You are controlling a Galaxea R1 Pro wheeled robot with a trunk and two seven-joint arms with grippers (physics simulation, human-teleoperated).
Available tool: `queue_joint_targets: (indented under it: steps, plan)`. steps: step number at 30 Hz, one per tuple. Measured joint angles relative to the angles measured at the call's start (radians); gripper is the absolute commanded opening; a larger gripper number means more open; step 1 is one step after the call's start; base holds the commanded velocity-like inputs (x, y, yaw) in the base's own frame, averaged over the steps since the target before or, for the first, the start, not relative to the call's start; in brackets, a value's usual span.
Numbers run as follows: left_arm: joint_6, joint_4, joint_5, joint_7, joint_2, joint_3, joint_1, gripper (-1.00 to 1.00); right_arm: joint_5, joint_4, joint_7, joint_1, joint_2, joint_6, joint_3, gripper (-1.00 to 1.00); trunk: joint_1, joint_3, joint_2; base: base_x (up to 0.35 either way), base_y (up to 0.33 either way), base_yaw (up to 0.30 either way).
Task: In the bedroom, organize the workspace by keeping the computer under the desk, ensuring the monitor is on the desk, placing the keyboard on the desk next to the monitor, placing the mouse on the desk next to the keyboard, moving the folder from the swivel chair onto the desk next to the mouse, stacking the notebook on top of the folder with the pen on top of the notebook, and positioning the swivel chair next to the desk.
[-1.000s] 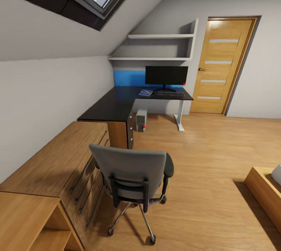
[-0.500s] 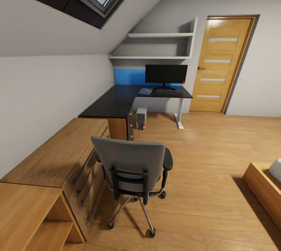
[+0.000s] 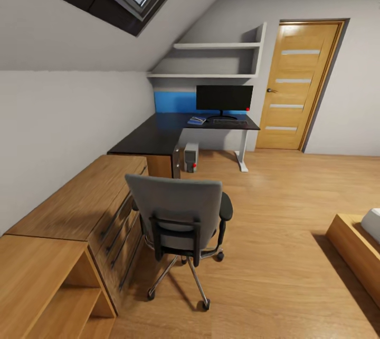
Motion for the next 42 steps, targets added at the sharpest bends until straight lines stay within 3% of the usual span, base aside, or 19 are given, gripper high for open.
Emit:
queue_joint_targets:
  steps: [28, 42]
  plan:
    - [0.000, 0.000, 0.000, -0.001, -0.001, 0.000, 0.000, 1.00, 0.000, 0.000, 0.000, 0.000, 0.001, 0.000, 0.000, 1.00, 0.107, -0.088, -0.196, -0.001, 0.067, -0.002]
    - [0.000, 0.000, 0.000, -0.001, -0.001, -0.001, 0.000, 1.00, 0.000, 0.000, 0.000, 0.000, 0.001, 0.000, 0.000, 1.00, 0.161, -0.121, -0.294, 0.000, 0.005, -0.128]
